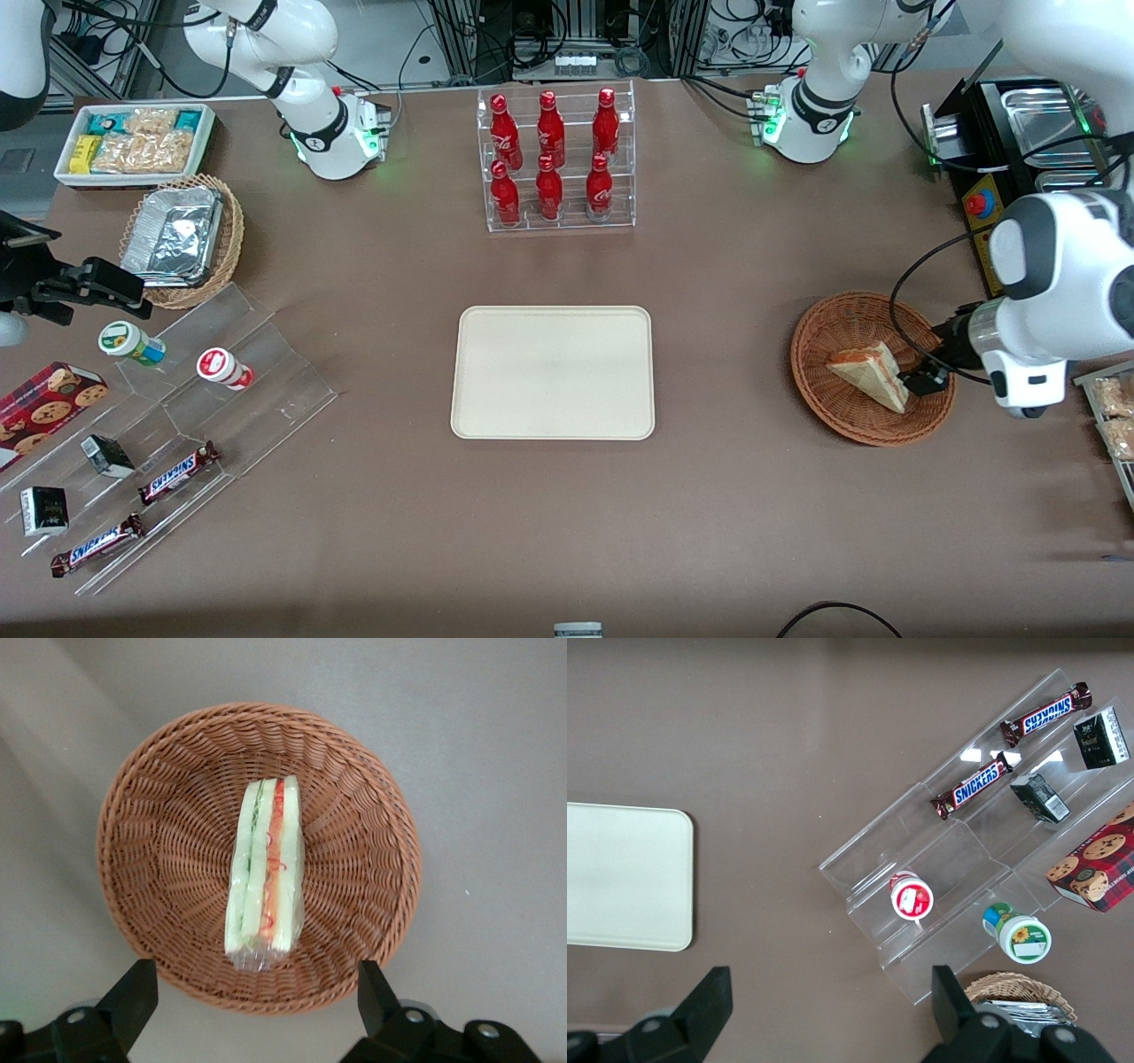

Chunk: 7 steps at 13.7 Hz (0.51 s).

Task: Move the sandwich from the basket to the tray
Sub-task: 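Lower the open left gripper around the sandwich and close it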

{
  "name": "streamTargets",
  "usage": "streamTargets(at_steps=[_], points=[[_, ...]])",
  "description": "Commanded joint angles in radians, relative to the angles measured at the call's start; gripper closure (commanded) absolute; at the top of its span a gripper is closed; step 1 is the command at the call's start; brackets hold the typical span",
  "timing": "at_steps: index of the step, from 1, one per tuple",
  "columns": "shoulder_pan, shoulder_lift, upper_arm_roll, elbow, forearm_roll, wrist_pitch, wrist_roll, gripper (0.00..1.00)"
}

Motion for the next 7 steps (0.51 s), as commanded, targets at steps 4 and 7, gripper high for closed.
streamTargets(at_steps=[4, 7], points=[[0.001, 0.006, 0.004, -0.117, 0.0, 0.126, -0.065, 0.0], [0.0, 0.006, 0.004, -0.185, -0.007, 0.217, -0.098, 0.0]])
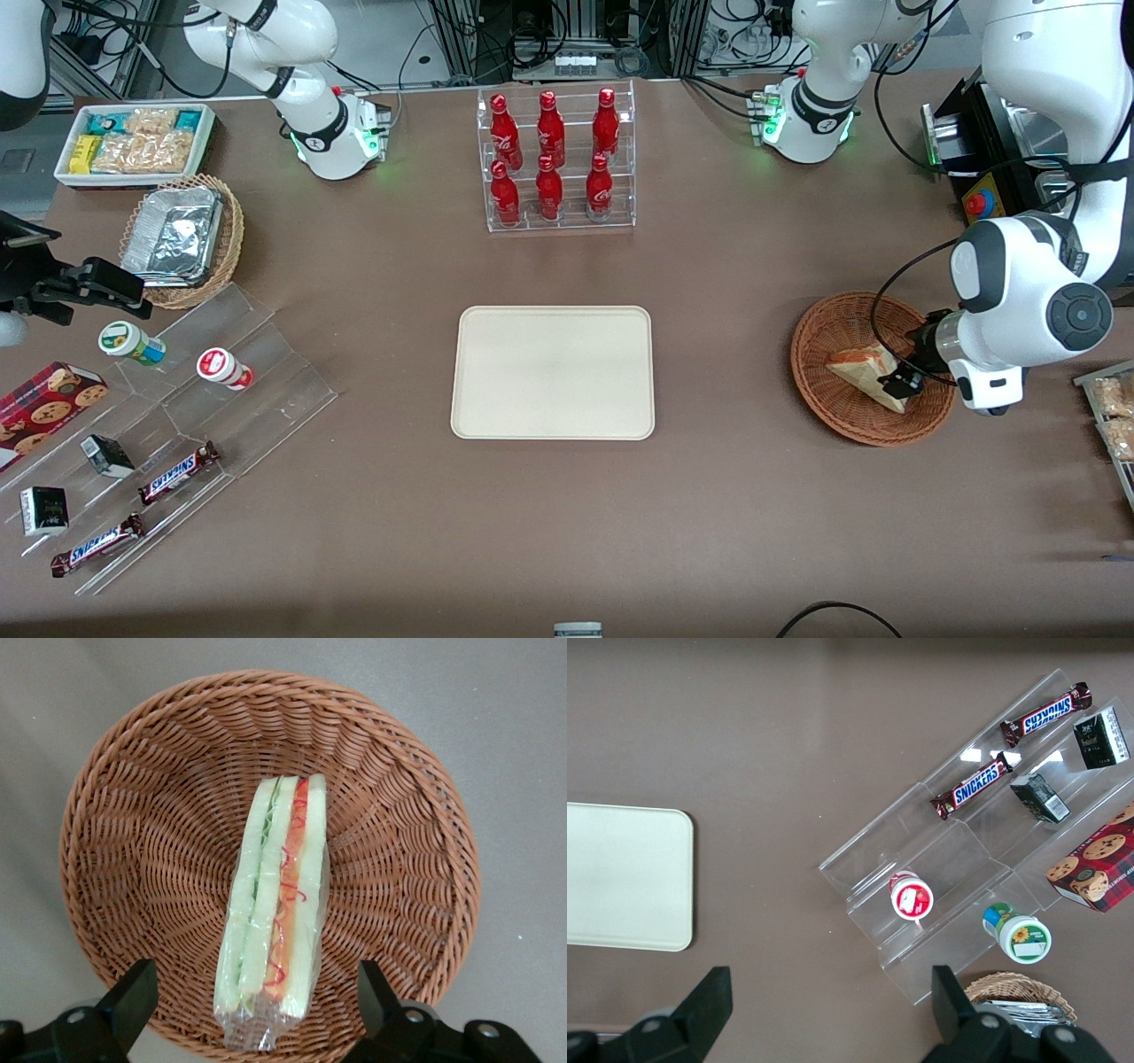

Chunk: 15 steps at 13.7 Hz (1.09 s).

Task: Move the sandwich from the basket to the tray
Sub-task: 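Lower the open left gripper around the sandwich and close it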

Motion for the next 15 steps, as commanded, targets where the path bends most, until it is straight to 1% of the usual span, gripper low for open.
streamTargets(at_steps=[1, 5, 12, 13, 14, 15], points=[[-0.002, -0.021, 0.001, -0.091, -0.007, 0.103, -0.038, 0.0], [-0.008, -0.018, 0.001, -0.131, -0.018, 0.165, -0.065, 0.0], [-0.009, -0.014, 0.001, -0.166, -0.019, 0.188, -0.075, 0.01], [-0.009, -0.014, -0.001, -0.165, -0.02, 0.189, -0.081, 0.17], [-0.009, -0.012, -0.001, -0.16, -0.02, 0.189, -0.099, 0.41], [-0.011, -0.011, -0.001, -0.156, -0.02, 0.188, -0.111, 0.6]])
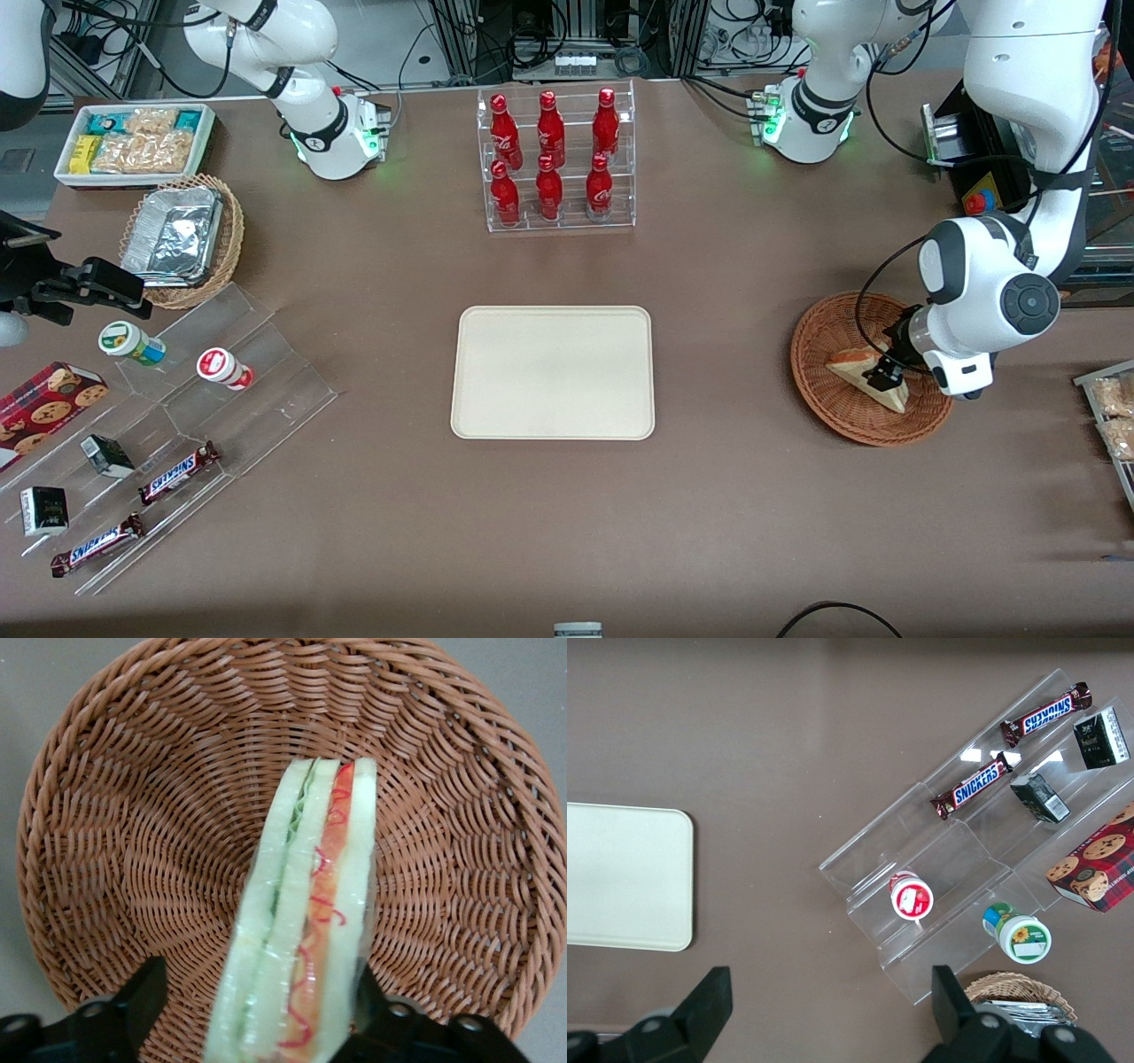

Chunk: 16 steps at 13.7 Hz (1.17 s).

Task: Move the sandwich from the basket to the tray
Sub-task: 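Lower the open left gripper around the sandwich and close it, then lift the sandwich out of the basket with the left gripper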

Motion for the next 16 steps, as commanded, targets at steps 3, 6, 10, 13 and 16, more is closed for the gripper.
streamTargets(at_steps=[3, 6, 10, 13, 16], points=[[-0.011, -0.009, -0.002, 0.006, -0.017, 0.014, -0.053, 0.86], [-0.012, -0.014, -0.003, 0.02, -0.02, -0.002, -0.053, 0.87], [-0.012, -0.073, -0.051, 0.087, 0.014, -0.186, -0.034, 0.87], [-0.011, -0.087, -0.109, 0.259, 0.064, -0.453, -0.015, 0.87], [-0.011, -0.089, -0.213, 0.359, 0.093, -0.565, -0.021, 0.86]])
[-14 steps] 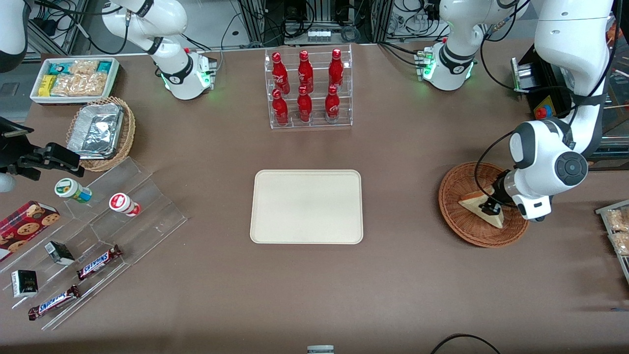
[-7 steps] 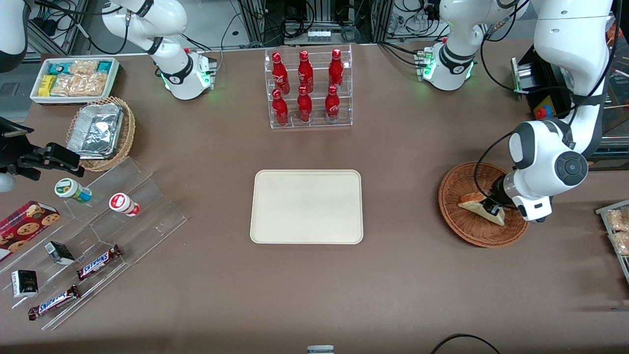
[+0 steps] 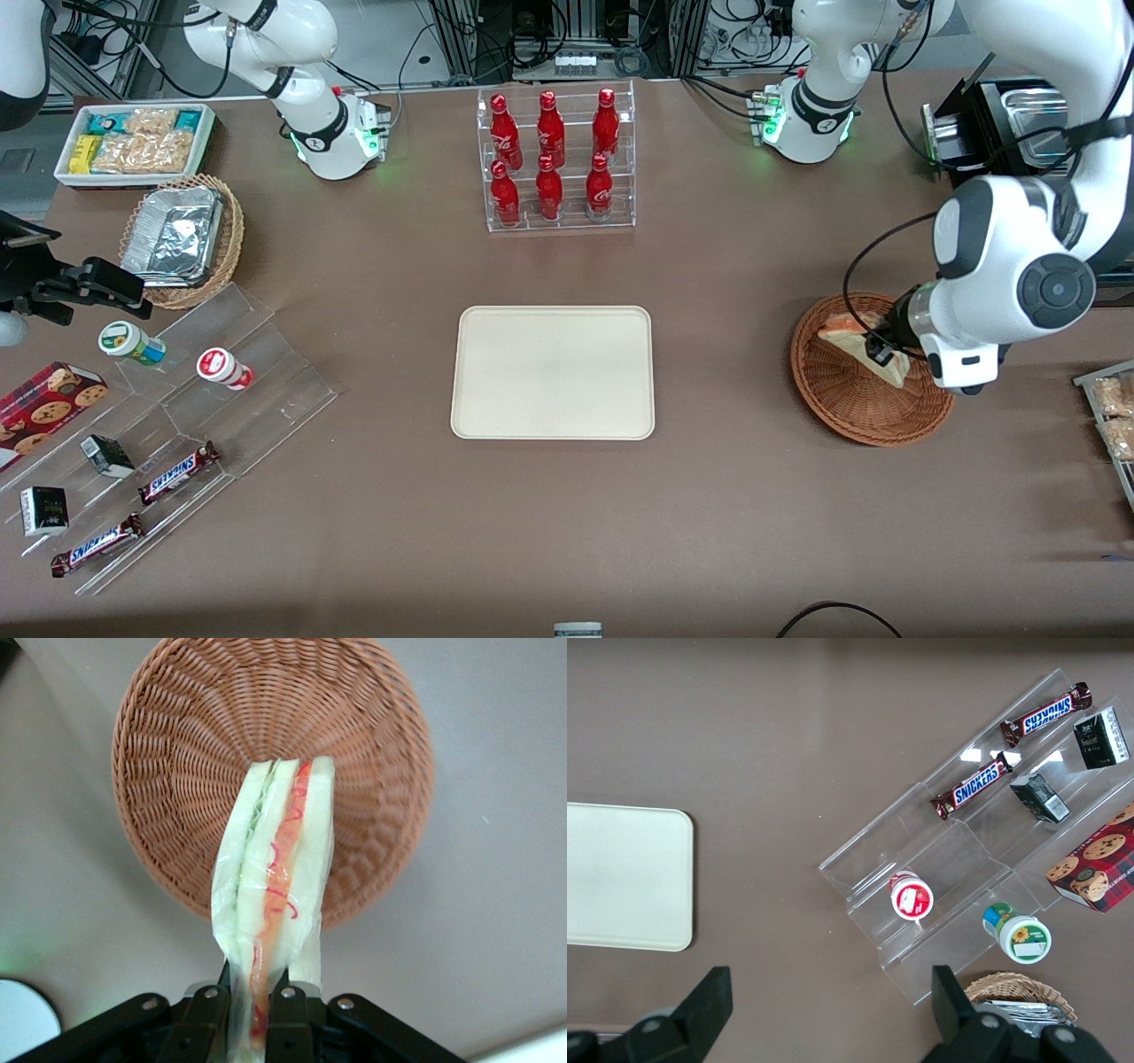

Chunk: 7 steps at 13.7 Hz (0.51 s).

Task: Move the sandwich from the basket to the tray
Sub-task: 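Lift the sandwich out of the basket with the left gripper, then carry the sandwich over the cream tray and lower it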

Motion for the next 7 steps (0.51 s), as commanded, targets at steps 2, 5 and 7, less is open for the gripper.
streamTargets(at_steps=[2, 5, 7], points=[[0.0, 0.014, -0.142, 0.074, 0.05, -0.066, -0.006, 0.86], [-0.001, 0.017, -0.248, 0.093, 0.079, -0.063, 0.005, 0.86], [-0.001, 0.028, -0.312, 0.111, 0.101, -0.05, 0.007, 0.86]])
